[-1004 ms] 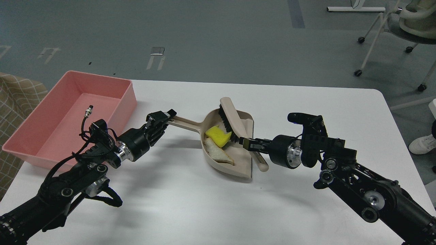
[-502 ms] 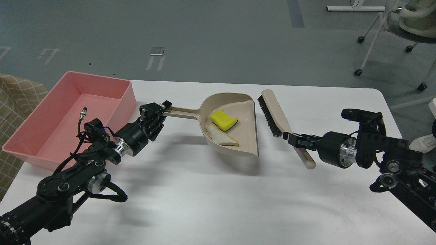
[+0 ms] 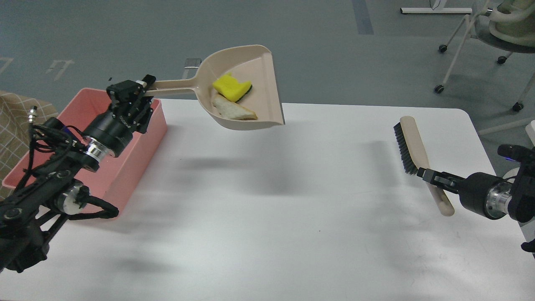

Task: Sweep and dump garbage into bin
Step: 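Lift the loaded dustpan with the left gripper over the pink bin, then tip the dustpan with the left gripper to dump debris into the bin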

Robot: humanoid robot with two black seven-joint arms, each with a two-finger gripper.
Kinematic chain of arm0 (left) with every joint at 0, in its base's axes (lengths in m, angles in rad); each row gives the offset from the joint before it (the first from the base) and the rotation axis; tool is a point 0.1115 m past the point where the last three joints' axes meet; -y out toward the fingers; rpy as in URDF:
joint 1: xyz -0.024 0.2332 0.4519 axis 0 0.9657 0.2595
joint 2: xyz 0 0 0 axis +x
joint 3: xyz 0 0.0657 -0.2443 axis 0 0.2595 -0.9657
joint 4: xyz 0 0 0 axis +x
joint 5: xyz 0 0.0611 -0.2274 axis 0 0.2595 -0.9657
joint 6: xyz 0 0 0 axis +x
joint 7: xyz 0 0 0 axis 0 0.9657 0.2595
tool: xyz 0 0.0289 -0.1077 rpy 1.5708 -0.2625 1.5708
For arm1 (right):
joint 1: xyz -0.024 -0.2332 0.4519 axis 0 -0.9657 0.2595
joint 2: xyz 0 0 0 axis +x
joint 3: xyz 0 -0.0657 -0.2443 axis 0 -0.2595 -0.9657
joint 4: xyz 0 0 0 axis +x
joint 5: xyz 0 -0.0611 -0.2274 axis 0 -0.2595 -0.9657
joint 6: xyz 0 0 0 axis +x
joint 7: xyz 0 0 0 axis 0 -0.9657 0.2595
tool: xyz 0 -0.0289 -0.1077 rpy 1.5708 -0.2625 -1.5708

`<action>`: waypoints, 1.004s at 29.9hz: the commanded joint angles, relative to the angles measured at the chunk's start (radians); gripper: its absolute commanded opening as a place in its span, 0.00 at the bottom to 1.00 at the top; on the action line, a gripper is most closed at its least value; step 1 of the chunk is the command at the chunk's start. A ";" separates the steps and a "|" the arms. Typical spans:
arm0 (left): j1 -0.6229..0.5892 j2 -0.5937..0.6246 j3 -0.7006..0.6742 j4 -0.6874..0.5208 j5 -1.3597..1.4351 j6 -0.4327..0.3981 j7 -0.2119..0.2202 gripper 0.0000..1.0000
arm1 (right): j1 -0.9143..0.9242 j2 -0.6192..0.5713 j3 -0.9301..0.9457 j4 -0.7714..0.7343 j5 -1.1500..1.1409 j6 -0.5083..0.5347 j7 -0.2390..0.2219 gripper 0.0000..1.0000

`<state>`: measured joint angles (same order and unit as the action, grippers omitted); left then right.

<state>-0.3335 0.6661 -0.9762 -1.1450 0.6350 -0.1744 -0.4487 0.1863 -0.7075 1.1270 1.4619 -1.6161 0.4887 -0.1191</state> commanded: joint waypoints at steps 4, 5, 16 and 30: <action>0.100 0.174 -0.085 0.013 -0.173 -0.040 -0.005 0.10 | -0.030 0.009 0.030 -0.015 0.004 0.000 -0.001 0.18; 0.109 0.185 -0.091 0.013 -0.184 -0.042 -0.007 0.10 | -0.030 0.013 0.031 -0.020 0.005 0.000 -0.002 0.18; 0.261 0.331 -0.242 0.143 -0.224 -0.031 -0.025 0.09 | -0.030 0.039 0.100 -0.035 0.010 0.000 -0.004 0.19; 0.291 0.432 -0.228 0.271 0.123 -0.030 -0.040 0.08 | -0.004 0.037 0.157 -0.071 0.093 0.000 -0.004 0.20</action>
<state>-0.0533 1.0784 -1.2041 -0.8750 0.7078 -0.2063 -0.4886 0.1834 -0.6738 1.2838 1.3902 -1.5253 0.4887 -0.1224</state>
